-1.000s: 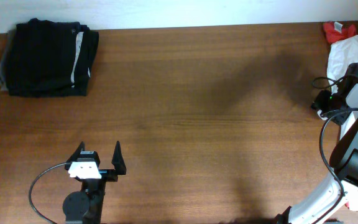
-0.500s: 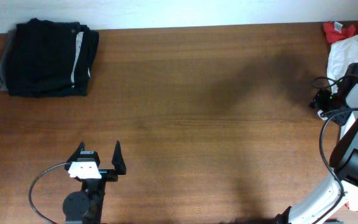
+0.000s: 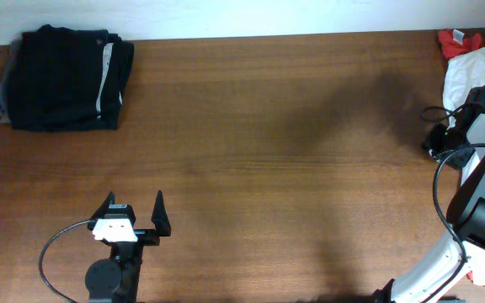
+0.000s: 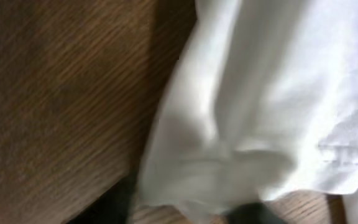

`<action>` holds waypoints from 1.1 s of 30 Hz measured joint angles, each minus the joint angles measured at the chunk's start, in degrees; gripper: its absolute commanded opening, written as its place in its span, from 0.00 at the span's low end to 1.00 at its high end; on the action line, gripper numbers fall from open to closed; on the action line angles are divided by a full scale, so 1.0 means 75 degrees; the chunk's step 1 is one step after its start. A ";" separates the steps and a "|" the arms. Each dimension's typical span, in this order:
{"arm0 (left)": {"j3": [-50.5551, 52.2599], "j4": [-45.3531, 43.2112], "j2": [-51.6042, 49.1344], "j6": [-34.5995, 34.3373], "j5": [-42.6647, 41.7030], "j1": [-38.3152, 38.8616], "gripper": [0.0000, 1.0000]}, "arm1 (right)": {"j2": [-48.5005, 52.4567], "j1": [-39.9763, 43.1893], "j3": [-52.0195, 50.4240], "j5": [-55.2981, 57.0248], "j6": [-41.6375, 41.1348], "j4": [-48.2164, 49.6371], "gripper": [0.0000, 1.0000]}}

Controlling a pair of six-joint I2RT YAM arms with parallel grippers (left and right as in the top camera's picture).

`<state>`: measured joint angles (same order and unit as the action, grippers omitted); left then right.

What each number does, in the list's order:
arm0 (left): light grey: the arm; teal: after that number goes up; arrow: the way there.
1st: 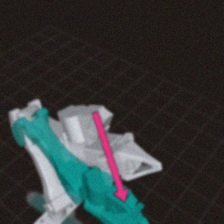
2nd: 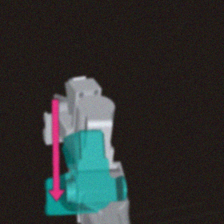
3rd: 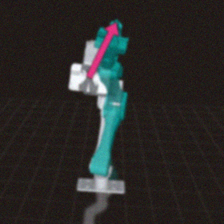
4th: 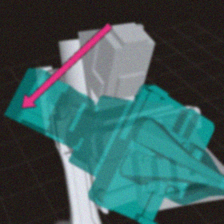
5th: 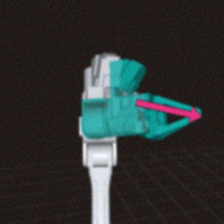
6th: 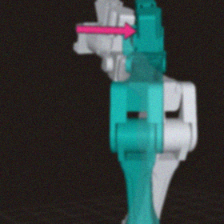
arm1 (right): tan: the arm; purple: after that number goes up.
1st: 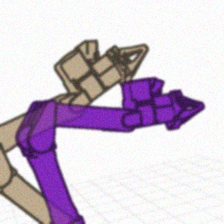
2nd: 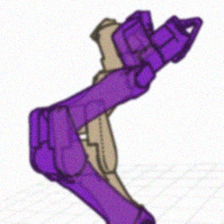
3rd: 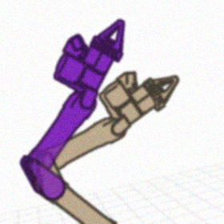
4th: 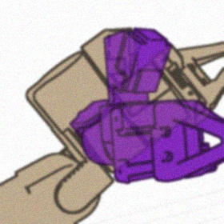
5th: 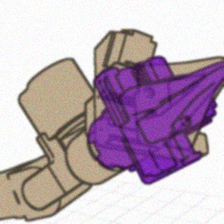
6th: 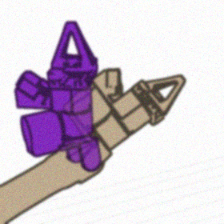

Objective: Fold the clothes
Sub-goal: 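Drag the white T-shirt with the right gripper to the table center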

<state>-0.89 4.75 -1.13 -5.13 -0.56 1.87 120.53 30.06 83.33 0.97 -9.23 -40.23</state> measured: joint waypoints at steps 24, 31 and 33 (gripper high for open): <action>0.0000 0.0000 0.0000 0.0000 0.0000 0.0000 0.99 | -0.2978 -0.0536 0.2226 -0.3299 -0.0405 -0.1157 0.04; 0.0000 0.0003 0.0000 0.0000 0.0000 0.0000 0.99 | -0.4503 -0.2836 0.3051 -0.3442 -0.0726 -0.0845 0.04; 0.0000 0.0000 0.0000 0.0000 0.0000 0.0000 0.99 | -0.4622 -0.4060 0.3206 -0.3520 -0.0947 -0.0472 0.04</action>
<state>-0.89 4.75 -1.13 -5.13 -0.56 1.87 85.86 -0.38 107.37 -25.43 -16.34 -43.77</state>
